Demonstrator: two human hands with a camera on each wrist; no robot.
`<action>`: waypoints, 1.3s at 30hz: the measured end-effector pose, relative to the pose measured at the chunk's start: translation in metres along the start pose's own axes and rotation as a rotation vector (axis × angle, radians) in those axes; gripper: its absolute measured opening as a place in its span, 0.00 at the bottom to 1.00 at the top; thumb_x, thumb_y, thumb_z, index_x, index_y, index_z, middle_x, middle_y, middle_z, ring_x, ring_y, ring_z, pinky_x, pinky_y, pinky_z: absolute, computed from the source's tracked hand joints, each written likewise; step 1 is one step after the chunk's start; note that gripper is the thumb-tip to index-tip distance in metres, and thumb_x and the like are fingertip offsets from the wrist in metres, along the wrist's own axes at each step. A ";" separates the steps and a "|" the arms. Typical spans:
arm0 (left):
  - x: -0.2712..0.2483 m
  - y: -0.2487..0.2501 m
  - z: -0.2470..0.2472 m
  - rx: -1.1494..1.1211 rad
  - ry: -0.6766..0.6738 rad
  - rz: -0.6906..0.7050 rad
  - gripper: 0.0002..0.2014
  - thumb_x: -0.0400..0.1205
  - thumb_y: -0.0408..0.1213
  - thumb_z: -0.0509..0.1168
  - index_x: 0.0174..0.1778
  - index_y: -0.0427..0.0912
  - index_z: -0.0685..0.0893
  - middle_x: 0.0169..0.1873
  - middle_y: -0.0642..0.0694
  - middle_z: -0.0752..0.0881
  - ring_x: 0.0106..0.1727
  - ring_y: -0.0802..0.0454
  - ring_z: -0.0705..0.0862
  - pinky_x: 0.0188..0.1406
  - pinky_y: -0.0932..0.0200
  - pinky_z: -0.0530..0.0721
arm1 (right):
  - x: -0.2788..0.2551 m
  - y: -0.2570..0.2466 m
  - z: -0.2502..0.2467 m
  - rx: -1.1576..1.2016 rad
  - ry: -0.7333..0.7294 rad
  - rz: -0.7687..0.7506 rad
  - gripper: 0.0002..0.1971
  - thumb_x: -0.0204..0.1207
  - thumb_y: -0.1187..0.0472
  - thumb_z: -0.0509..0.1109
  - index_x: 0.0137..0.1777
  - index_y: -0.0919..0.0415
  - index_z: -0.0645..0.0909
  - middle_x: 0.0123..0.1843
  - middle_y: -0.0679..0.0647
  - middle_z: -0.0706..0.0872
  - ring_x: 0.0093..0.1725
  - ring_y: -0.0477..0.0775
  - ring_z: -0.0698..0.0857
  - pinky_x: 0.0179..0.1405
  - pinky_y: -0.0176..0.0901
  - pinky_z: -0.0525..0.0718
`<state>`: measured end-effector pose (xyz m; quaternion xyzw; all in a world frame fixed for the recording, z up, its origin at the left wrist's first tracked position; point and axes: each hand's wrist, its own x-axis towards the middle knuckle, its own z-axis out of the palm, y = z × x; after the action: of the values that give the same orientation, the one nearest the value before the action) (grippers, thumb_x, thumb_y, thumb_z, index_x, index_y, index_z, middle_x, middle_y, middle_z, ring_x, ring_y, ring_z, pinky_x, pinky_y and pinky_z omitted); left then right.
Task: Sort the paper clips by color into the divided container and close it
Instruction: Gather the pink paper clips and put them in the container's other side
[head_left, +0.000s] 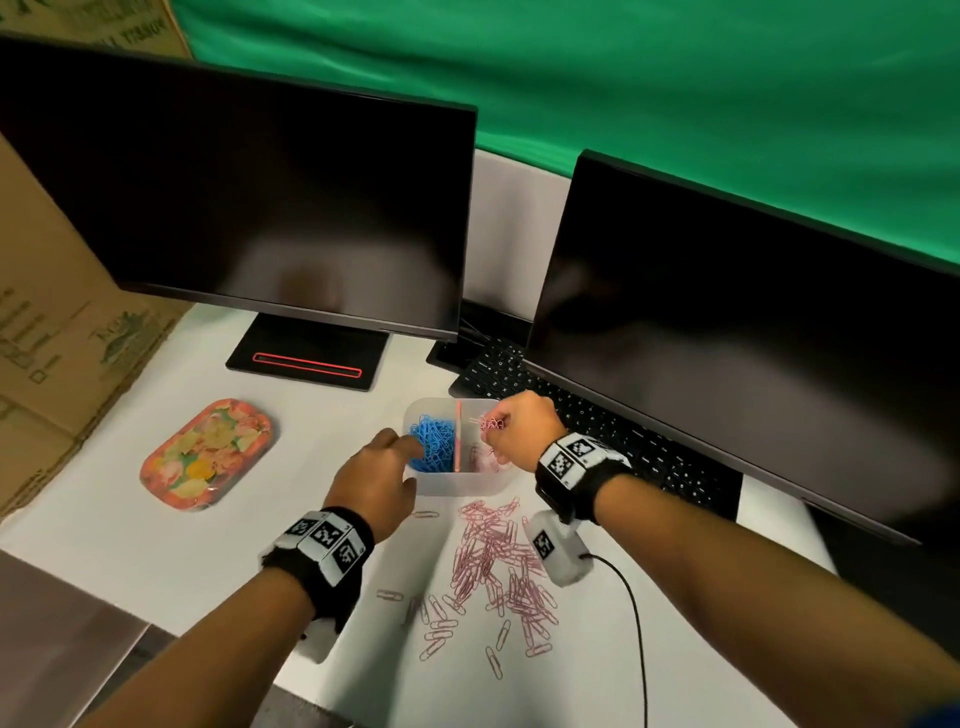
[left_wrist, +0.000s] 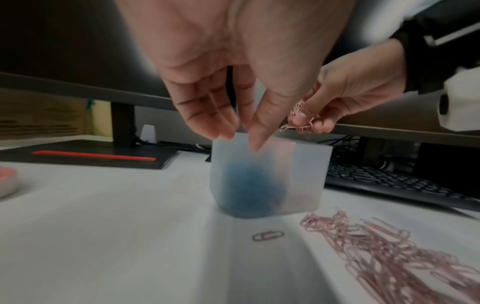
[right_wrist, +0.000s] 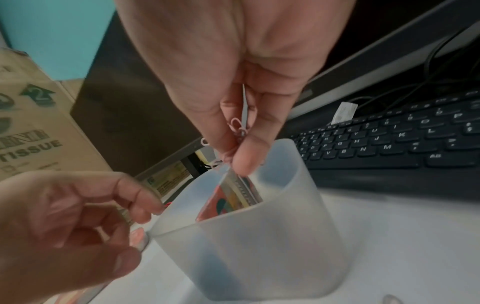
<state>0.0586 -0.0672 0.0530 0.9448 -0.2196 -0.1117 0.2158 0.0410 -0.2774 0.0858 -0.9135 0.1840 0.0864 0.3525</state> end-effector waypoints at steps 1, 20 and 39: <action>-0.001 -0.005 0.002 0.009 -0.003 -0.026 0.20 0.77 0.36 0.68 0.65 0.52 0.79 0.61 0.50 0.77 0.47 0.47 0.86 0.51 0.53 0.86 | 0.007 -0.003 0.005 -0.024 -0.020 0.033 0.04 0.74 0.67 0.72 0.39 0.64 0.89 0.38 0.59 0.91 0.34 0.55 0.91 0.34 0.42 0.91; 0.038 -0.019 -0.001 -0.008 -0.006 -0.008 0.18 0.78 0.33 0.69 0.64 0.49 0.81 0.64 0.47 0.79 0.55 0.44 0.84 0.58 0.52 0.85 | -0.080 0.090 0.045 -0.212 -0.157 -0.046 0.21 0.78 0.60 0.60 0.72 0.50 0.75 0.74 0.51 0.77 0.70 0.50 0.78 0.71 0.43 0.76; -0.052 -0.005 0.079 0.267 -0.594 0.500 0.39 0.78 0.36 0.58 0.85 0.46 0.46 0.84 0.43 0.39 0.85 0.45 0.38 0.83 0.51 0.40 | -0.114 0.117 0.080 -0.340 -0.150 -0.073 0.35 0.81 0.54 0.50 0.84 0.58 0.38 0.85 0.55 0.35 0.84 0.52 0.34 0.84 0.51 0.40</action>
<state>-0.0096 -0.0669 -0.0127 0.8086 -0.5079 -0.2943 0.0389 -0.1121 -0.2725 -0.0119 -0.9569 0.1069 0.1713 0.2088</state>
